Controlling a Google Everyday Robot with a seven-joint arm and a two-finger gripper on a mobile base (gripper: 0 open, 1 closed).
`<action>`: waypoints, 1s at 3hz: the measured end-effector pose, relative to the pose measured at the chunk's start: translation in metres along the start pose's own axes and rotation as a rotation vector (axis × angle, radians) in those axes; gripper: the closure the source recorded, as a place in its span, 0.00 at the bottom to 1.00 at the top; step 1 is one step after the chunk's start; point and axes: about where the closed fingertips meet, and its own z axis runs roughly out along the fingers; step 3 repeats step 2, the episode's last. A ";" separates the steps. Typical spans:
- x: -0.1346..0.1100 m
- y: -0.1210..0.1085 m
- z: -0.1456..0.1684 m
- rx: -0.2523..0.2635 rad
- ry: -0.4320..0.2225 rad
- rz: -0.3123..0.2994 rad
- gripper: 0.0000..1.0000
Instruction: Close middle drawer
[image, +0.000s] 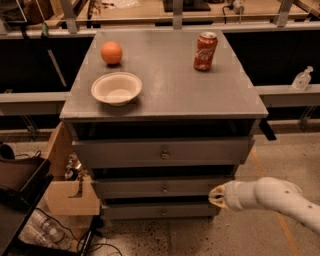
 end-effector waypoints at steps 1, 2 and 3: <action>0.019 -0.008 -0.088 0.148 0.087 0.110 1.00; 0.033 -0.005 -0.192 0.367 0.248 0.249 1.00; 0.033 -0.005 -0.192 0.367 0.248 0.249 1.00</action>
Offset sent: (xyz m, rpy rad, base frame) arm -0.0975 -0.1663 0.2234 -0.0433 -0.3920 -0.8153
